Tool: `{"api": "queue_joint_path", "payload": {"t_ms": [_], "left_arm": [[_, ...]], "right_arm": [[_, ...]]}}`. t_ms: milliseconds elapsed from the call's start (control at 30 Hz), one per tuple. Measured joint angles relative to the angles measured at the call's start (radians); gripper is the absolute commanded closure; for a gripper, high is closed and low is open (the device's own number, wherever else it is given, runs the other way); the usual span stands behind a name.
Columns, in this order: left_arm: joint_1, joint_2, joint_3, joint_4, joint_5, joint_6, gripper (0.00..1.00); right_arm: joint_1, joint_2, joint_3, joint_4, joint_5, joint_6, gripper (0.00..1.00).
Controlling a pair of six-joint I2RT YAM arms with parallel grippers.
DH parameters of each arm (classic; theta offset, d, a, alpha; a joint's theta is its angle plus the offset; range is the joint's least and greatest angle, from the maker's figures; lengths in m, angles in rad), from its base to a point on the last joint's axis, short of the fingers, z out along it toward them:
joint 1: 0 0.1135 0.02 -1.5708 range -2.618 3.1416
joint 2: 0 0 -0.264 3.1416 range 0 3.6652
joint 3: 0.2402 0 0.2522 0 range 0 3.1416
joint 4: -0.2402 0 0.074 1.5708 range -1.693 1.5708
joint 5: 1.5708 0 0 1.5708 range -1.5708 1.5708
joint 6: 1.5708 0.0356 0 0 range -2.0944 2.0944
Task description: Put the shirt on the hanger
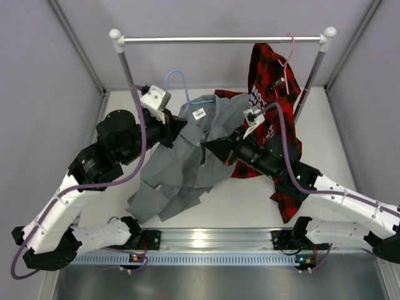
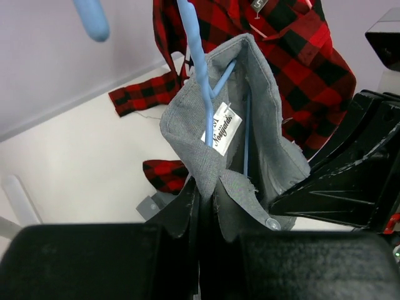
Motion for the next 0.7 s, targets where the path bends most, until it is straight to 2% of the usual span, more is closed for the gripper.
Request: {"api": "queue_joint_path", "payload": {"t_ms": [100,167,200,300,333,367,400,567,700], "left_arm": [[0.000,-0.016,0.019,-0.005,-0.010,0.040,1.00],[0.000,-0.028,0.027,-0.006,-0.018,0.061,1.00],[0.000,-0.037,0.027,-0.007,-0.024,0.071,1.00],[0.000,-0.059,0.010,0.003,-0.038,0.079,1.00],[0.000,-0.072,-0.011,0.009,-0.042,0.078,1.00],[0.000,-0.087,-0.037,0.014,-0.041,0.077,1.00],[0.000,-0.101,-0.067,0.024,-0.034,0.077,1.00],[0.001,-0.144,-0.181,0.024,0.051,0.085,1.00],[0.002,-0.150,-0.243,0.024,0.240,0.128,1.00]], "right_arm": [[0.010,0.005,0.014,0.018,-0.023,0.008,1.00],[0.019,0.026,0.041,0.021,-0.042,0.008,0.89],[0.023,0.033,0.048,0.022,-0.052,0.004,0.72],[0.042,0.027,0.032,0.011,-0.096,-0.016,0.52],[0.047,0.013,0.013,0.006,-0.105,-0.028,0.39],[0.049,-0.008,-0.010,-0.011,-0.108,-0.036,0.34],[0.051,-0.037,-0.036,-0.047,-0.110,-0.050,0.24],[0.052,-0.238,-0.080,-0.323,-0.100,-0.139,0.18],[0.052,-0.389,-0.022,-0.530,-0.107,-0.222,0.18]]}}
